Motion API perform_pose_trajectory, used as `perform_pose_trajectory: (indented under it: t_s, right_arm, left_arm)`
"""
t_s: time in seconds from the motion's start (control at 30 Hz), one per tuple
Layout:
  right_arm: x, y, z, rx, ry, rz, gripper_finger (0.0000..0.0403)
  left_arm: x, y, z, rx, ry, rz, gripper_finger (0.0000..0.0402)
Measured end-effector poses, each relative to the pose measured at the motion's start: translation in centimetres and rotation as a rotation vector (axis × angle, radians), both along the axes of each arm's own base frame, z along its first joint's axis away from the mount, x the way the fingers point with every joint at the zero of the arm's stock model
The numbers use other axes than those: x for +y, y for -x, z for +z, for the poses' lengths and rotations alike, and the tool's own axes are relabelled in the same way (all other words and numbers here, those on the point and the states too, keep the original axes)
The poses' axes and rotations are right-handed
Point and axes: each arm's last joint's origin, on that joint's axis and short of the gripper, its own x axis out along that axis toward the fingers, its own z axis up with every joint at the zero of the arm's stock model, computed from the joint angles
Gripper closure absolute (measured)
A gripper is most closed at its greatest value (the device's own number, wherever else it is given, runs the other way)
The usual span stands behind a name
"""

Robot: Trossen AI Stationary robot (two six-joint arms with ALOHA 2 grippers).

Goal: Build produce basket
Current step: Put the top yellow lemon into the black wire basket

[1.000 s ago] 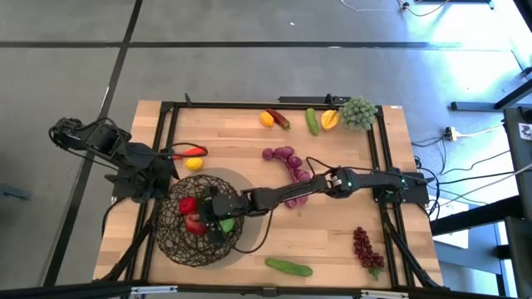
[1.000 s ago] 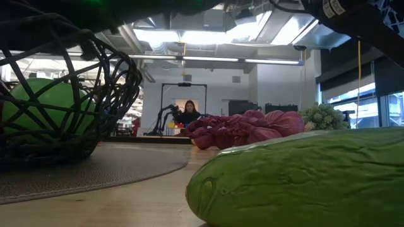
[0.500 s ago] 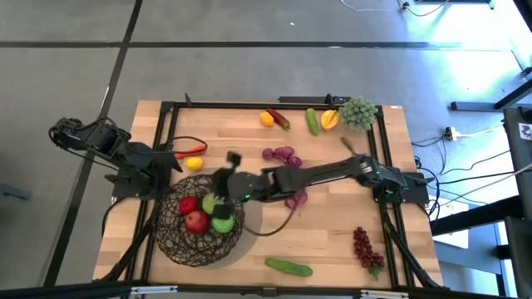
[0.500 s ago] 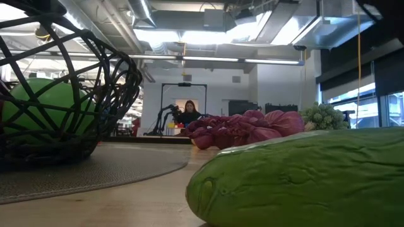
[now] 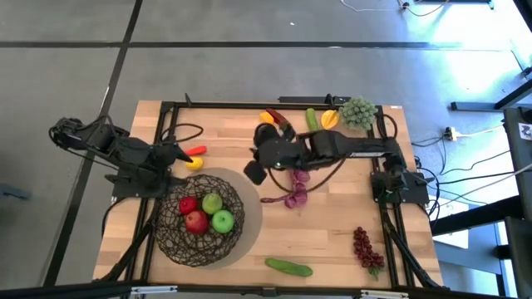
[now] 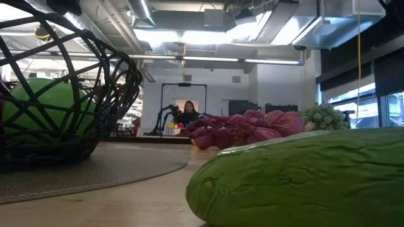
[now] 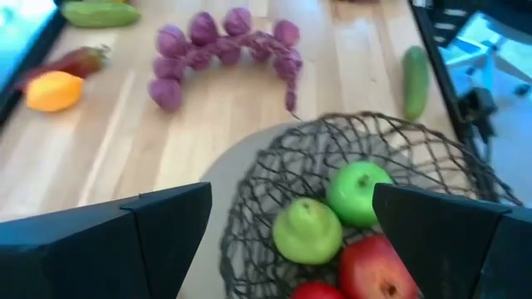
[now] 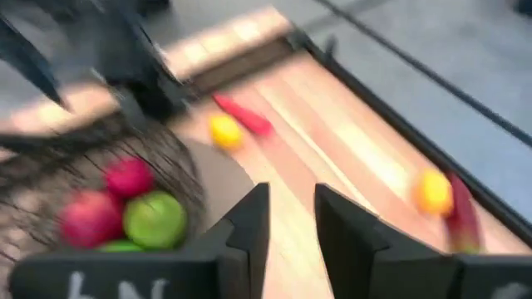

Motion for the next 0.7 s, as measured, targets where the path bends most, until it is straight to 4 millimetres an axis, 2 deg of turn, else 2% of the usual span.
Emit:
perform_pose_trajectory:
  t_s: [0.23,0.4,0.5,0.6,0.7]
  right_arm:
    - [-0.8,2.3,-1.7,0.309,-0.09,0.056,0.0309]
    - [-1.0,3.8,-2.0,0.369,-0.186,-0.121,0.0309]
    - [-1.6,4.1,-1.6,0.325,-0.223,-0.197,0.0309]
    - [-2.3,4.3,-1.3,0.343,-0.209,-0.161,0.0309]
    - [-2.6,4.7,-0.8,0.384,-0.208,-0.051,0.0309]
  left_arm:
    - [0.0,-0.1,0.0,0.001,-0.006,0.007,0.0078]
    - [0.0,-0.1,0.0,0.0,-0.008,0.009,0.0078]
    - [0.1,-0.1,0.0,-0.007,-0.02,0.027,0.0078]
    - [0.0,-0.6,0.1,-0.023,-0.054,0.064,0.0078]
    - [0.0,-0.9,0.0,-0.02,-0.085,0.081,0.0078]
